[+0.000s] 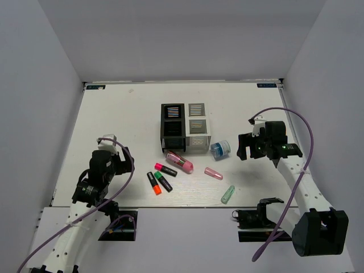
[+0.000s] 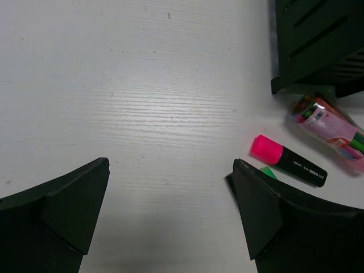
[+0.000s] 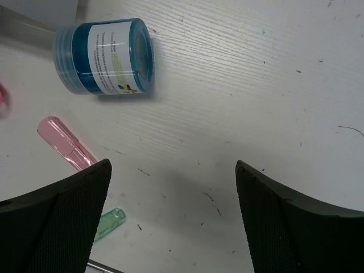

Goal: Sort the stationery into containers
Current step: Pick up the stationery from the center of the board.

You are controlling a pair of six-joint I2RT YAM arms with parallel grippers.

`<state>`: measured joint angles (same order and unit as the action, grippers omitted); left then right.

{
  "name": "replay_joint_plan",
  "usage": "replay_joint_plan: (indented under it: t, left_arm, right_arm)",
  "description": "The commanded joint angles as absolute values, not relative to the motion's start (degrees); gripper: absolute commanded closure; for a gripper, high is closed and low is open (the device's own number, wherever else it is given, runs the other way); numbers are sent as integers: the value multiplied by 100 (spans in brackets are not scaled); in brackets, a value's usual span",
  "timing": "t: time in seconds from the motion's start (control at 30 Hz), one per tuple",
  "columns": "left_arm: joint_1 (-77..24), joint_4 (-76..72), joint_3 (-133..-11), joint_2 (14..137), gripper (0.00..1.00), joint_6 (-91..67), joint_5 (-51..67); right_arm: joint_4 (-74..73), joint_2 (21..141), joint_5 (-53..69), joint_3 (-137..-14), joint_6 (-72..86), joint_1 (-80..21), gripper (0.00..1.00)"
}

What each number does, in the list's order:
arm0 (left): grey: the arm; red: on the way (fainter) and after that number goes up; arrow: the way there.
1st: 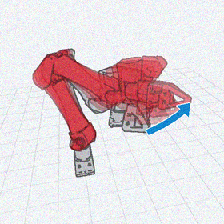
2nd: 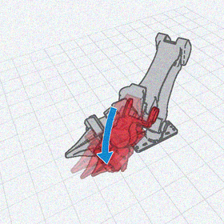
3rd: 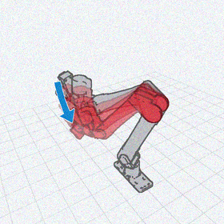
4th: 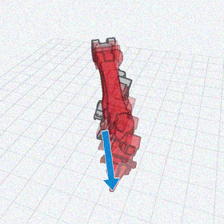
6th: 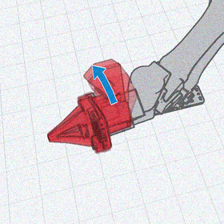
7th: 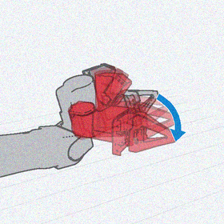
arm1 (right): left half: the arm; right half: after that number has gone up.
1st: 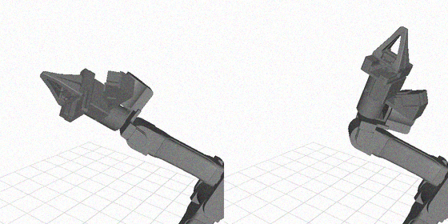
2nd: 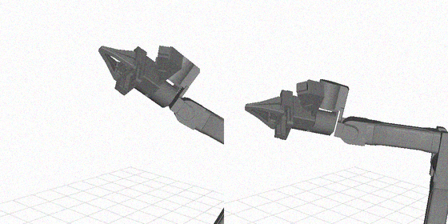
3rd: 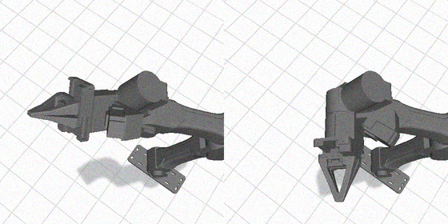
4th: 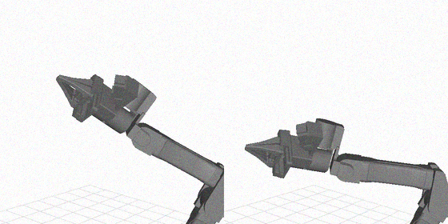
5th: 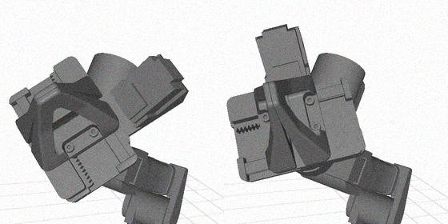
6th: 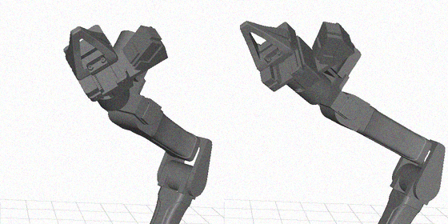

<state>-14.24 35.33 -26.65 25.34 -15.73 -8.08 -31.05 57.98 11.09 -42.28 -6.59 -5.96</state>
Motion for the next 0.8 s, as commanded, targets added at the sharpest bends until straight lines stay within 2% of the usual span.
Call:
replay_joint_plan:
  t: [0.0,0.33,0.4,0.43,0.47,0.5,0.57,0.6,0.63,0.67,0.7,0.77]
  left_arm:
    - [-1406,3559,-2672,2575,0,-1485,-633]
    - [-1406,3542,-2672,2584,0,-1477,-484]
    - [-1406,3490,-2663,2610,12,-1459,-343]
    - [-1398,3472,-2654,2663,25,-1442,-117]
    - [-1406,3454,-2663,2680,86,-1407,-53]
    - [-1415,3498,-2698,2742,100,-1415,-18]
    - [-1406,3542,-2768,2873,100,-1433,-9]
    - [-1406,3594,-2803,2900,97,-1450,-9]
    - [-1398,3612,-2821,2926,78,-1433,-17]
    - [-1406,3612,-2839,2935,52,-1459,-9]
    - [-1415,3612,-2839,2927,14,-1468,-9]
    - [-1415,3595,-2812,2900,5,-1459,105]
  right_arm:
    - [-3217,5634,1248,-4263,-712,-571,10]
    - [-3323,5616,897,-4079,-1360,-589,10]
    - [-3498,5643,1064,-4034,-1800,-571,10]
    - [-3472,5643,1098,-4017,-1897,-589,56]
    - [-3472,5564,1238,-3999,-1951,-580,100]
    - [-3263,5546,917,-3938,-1708,-597,100]
    - [-2912,5502,1010,-3868,-1792,-598,100]
    - [-2700,5450,1124,-3824,-1793,-624,79]
    - [-2637,5449,1316,-3823,-1802,-598,27]
    - [-2471,5467,1640,-3806,-1845,-606,10]
    - [-2296,5536,1948,-3771,-1950,-615,9]
    - [-1804,5677,2388,-3552,-1829,-624,9]
